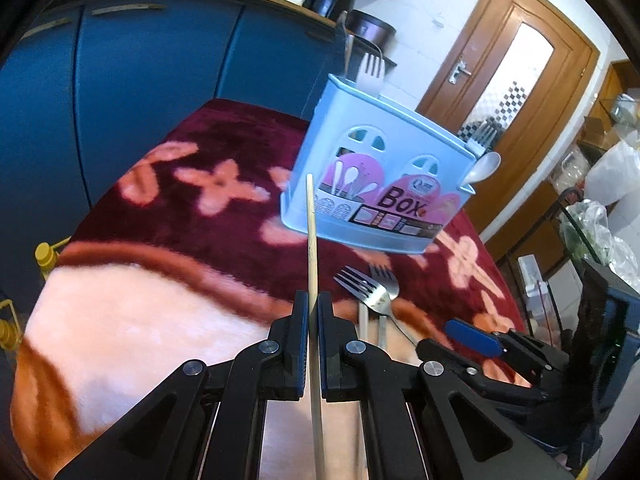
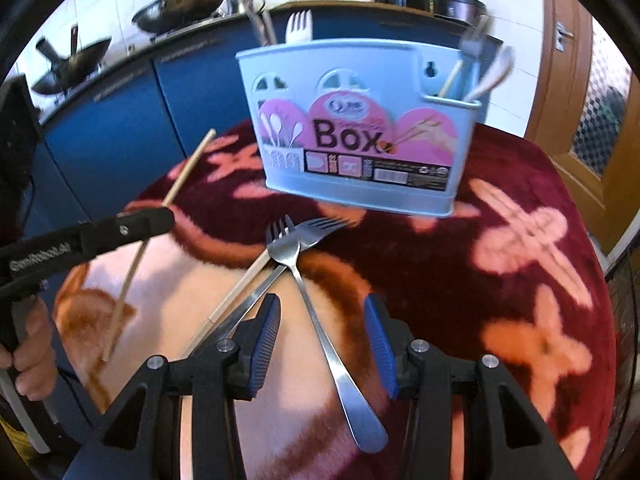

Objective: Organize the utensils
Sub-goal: 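Grasp a silver fork with the right tool while the left tool holds the chopstick, then lift the chopstick with the left tool toward the holder while the right tool lifts the fork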

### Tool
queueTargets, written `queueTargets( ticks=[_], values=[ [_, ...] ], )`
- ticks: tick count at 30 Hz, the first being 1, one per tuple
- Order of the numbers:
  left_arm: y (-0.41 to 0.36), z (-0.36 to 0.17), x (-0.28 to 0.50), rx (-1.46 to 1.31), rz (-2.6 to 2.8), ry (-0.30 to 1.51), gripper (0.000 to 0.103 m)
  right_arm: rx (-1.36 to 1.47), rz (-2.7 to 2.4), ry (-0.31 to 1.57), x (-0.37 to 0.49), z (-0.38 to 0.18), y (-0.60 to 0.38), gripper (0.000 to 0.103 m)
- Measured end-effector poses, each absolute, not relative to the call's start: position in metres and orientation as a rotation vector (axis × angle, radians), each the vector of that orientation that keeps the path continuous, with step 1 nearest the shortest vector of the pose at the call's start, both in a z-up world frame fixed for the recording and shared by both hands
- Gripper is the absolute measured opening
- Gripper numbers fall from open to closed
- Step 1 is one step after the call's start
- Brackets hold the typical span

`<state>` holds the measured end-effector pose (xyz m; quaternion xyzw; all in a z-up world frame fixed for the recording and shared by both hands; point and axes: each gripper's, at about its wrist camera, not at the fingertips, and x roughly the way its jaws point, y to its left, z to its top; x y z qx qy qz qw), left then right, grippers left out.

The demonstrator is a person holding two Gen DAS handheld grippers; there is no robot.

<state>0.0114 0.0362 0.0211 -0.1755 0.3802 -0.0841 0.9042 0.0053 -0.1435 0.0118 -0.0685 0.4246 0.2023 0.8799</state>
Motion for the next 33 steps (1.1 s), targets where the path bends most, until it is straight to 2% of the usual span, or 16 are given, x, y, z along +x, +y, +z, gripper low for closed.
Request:
queueTargets(
  ticks=[19, 22, 26, 33],
  values=[
    [0.061, 0.007, 0.007, -0.436, -0.182, 0.762, 0.004, -0.326, 0.383, 0.971, 0.040, -0.003, -0.105, 0.046],
    [0.064, 0.006, 0.007, -0.440, -0.183, 0.761, 0.004, -0.344, 0.399, 0.969, 0.042, -0.002, -0.102, 0.038],
    [0.066, 0.005, 0.006, -0.446, -0.182, 0.760, 0.004, -0.360, 0.434, 0.950, 0.040, -0.002, -0.096, 0.012],
    [0.064, 0.010, 0.003, -0.439, -0.198, 0.737, 0.004, -0.283, 0.441, 0.891, 0.030, 0.004, -0.103, 0.005]
  ],
)
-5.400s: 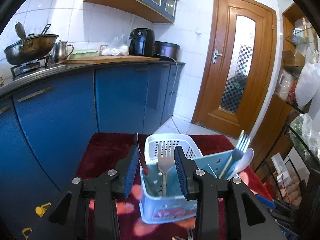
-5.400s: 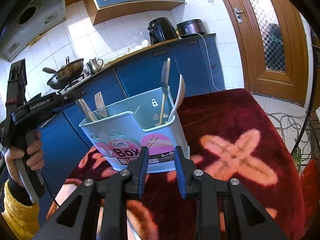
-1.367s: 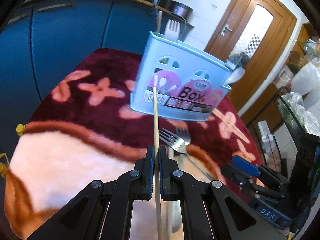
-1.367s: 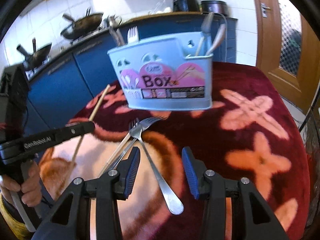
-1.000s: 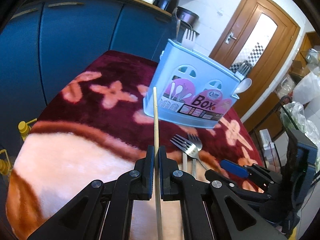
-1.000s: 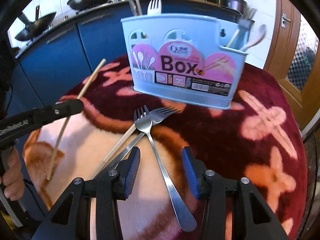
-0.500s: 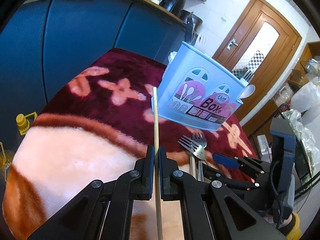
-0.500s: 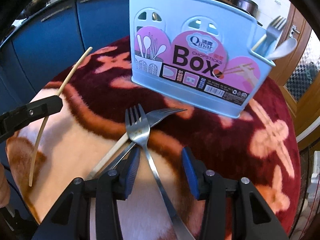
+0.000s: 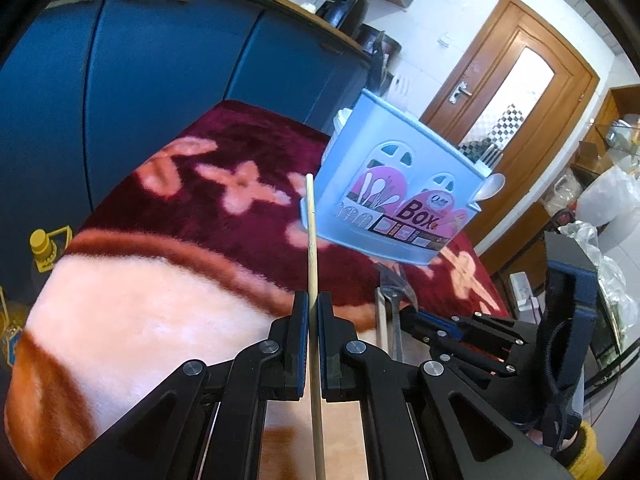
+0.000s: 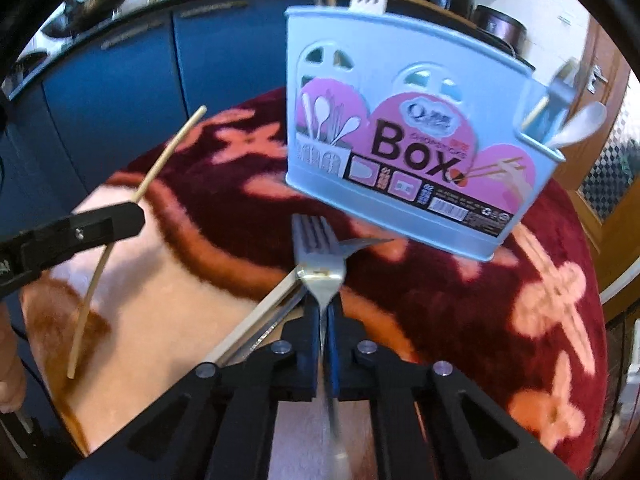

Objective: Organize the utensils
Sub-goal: 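Lift the chopstick with the left tool toward the holder while the right tool lifts the fork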

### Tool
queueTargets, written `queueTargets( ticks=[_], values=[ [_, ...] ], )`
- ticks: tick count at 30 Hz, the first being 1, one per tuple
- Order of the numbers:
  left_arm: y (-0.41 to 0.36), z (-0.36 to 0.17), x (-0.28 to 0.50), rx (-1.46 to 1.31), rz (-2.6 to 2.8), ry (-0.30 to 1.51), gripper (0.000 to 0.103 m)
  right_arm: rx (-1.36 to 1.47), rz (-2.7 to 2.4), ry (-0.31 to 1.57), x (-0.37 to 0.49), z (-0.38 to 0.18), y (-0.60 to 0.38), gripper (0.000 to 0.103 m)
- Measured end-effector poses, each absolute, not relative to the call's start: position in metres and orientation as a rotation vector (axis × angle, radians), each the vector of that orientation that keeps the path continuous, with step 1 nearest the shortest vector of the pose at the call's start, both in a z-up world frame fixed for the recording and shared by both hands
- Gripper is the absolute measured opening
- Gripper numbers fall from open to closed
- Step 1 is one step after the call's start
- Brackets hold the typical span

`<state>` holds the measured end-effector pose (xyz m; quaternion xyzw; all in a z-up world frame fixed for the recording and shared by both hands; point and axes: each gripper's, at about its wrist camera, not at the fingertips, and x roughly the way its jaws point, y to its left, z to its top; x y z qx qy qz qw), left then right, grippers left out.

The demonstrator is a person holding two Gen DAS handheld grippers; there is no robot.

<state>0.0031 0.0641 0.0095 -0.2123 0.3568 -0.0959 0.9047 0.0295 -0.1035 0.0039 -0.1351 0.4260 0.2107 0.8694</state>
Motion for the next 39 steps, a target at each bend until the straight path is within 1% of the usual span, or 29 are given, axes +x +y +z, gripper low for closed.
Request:
queueTargets(
  ticks=[10, 19, 27, 39],
  values=[
    [0.059, 0.025, -0.003, -0.446, -0.244, 0.689, 0.004, -0.036, 0.424, 0.743, 0.006, 0.037, -0.148, 0.005],
    [0.045, 0.049, -0.002, -0.415, -0.286, 0.647, 0.004, 0.074, 0.389, 0.624, -0.007, 0.072, -0.175, 0.005],
    [0.033, 0.078, 0.017, -0.371, -0.310, 0.598, 0.004, 0.112, 0.369, 0.543, 0.000, 0.100, -0.188, 0.005],
    [0.030, 0.126, 0.056, -0.330, -0.290, 0.485, 0.004, 0.080, 0.339, 0.454, 0.019, 0.144, -0.195, 0.005]
  ],
)
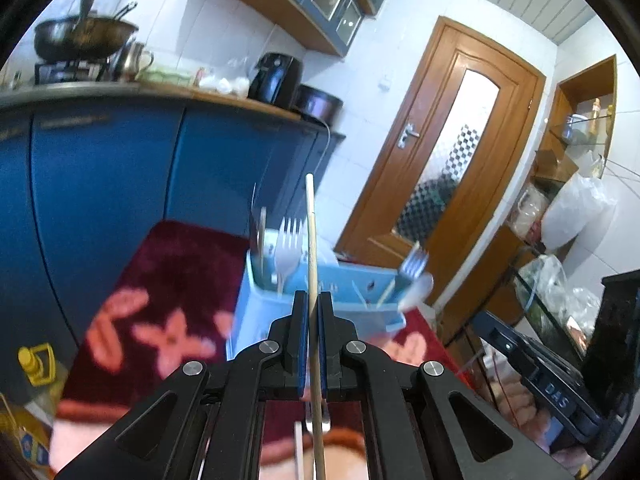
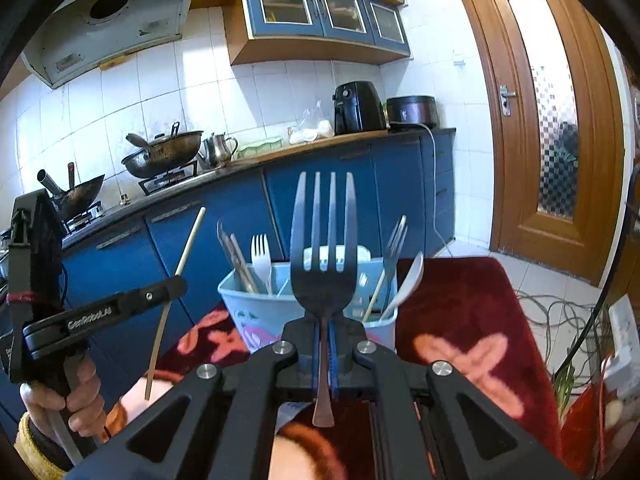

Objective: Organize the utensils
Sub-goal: 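Lift the chopstick with the left tool toward the holder while the right tool lifts the fork, then lower the silver fork into the holder with the right tool while the left tool inserts the chopstick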

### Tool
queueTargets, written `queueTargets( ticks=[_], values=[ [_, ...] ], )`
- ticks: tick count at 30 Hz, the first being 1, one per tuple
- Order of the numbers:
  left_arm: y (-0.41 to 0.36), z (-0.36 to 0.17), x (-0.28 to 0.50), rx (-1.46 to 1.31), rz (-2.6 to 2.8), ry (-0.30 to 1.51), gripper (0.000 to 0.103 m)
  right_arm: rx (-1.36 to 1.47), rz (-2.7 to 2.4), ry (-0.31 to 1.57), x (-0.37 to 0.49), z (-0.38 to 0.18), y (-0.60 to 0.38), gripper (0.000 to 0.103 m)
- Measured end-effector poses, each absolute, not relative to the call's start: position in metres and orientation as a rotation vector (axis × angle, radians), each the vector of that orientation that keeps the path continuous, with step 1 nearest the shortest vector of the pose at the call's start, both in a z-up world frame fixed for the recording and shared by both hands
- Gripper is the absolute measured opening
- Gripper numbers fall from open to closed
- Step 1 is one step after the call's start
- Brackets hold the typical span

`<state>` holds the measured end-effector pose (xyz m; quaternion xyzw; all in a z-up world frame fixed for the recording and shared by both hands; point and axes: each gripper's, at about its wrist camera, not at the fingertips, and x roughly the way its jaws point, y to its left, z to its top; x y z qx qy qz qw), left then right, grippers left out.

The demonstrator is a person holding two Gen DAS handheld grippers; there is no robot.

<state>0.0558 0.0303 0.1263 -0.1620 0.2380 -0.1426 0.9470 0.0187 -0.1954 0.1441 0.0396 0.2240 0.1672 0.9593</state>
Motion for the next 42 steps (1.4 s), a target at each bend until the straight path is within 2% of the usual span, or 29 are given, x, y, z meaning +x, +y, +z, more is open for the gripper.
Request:
queueTargets(
  ticks=[14, 21, 29, 42],
  values=[
    [0.021, 0.159, 0.130, -0.302, -0.167, 0.331, 0.004, 0.080, 0.301, 0.412, 0.063, 0.170, -0.199, 0.005],
    [0.005, 0.147, 0.151, -0.242, -0.101, 0.255, 0.004, 0.109, 0.290, 0.412, 0.087, 0.167, -0.207, 0.005],
    [0.005, 0.120, 0.166, -0.248, -0.073, 0.256, 0.004, 0.072, 0.275, 0.400, 0.108, 0.161, -0.203, 0.005],
    [-0.003, 0.107, 0.158, -0.174, -0.052, 0.204, 0.004, 0.015, 0.287, 0.503, 0.138, 0.124, -0.185, 0.005]
  ],
)
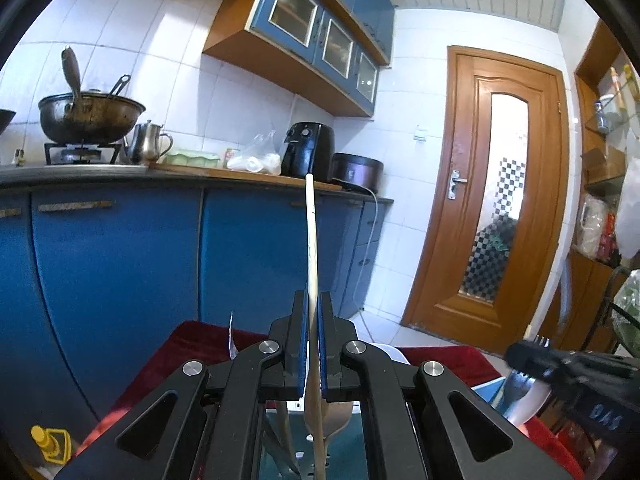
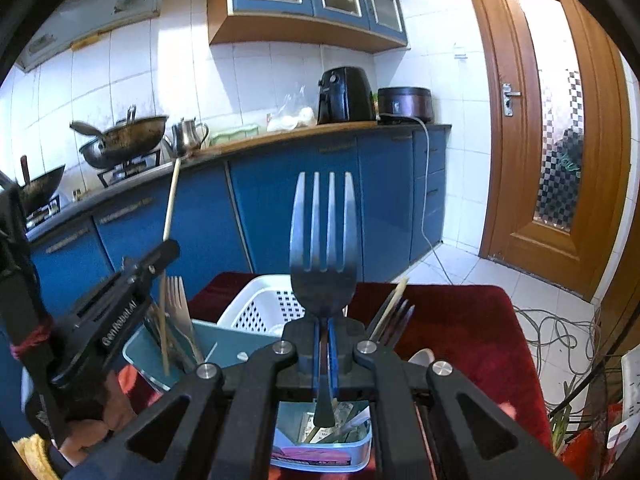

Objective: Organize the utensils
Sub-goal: 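Lower the silver fork into the holder with the right tool while the left tool inserts the chopstick, then open both tools and withdraw them from the holder down to the cloth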

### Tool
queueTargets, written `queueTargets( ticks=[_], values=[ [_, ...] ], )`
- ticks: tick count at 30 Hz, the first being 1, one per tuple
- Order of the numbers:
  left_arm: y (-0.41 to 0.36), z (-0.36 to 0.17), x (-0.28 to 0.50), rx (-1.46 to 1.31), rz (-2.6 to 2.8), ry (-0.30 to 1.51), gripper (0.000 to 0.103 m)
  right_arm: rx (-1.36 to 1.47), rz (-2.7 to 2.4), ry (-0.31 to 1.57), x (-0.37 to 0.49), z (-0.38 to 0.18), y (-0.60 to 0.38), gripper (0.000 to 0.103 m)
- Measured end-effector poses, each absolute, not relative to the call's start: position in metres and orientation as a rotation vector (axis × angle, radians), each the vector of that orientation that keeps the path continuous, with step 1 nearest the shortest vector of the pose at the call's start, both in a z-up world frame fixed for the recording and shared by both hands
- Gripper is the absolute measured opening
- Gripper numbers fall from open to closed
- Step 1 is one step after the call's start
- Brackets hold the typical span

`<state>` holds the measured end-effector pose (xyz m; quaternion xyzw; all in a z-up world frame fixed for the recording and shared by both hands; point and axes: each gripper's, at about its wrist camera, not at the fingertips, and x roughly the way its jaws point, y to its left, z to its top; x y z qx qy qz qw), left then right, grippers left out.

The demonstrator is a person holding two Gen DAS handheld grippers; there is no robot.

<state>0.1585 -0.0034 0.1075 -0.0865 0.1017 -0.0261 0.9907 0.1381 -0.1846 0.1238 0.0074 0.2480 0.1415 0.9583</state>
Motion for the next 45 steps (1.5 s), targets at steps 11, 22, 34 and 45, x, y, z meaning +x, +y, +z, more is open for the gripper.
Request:
queueTargets(
  ticks=[11, 22, 34, 45],
  values=[
    [0.006, 0.110, 0.155, -0.200, -0.084, 0.240, 0.004, 0.040, 0.299, 0.538, 0.136, 0.119, -0.185, 0.026],
    [0.011, 0.112, 0.149, -0.214, -0.113, 0.277, 0.012, 0.060, 0.315, 0.515, 0.126, 0.128, -0.184, 0.029],
    [0.015, 0.132, 0.113, -0.182, -0.135, 0.313, 0.027, 0.102, 0.351, 0.481, 0.089, 0.143, -0.185, 0.036],
    [0.017, 0.143, 0.067, -0.135, -0.132, 0.383, 0.027, 0.108, 0.362, 0.480, 0.042, 0.146, -0.181, 0.043]
  ],
)
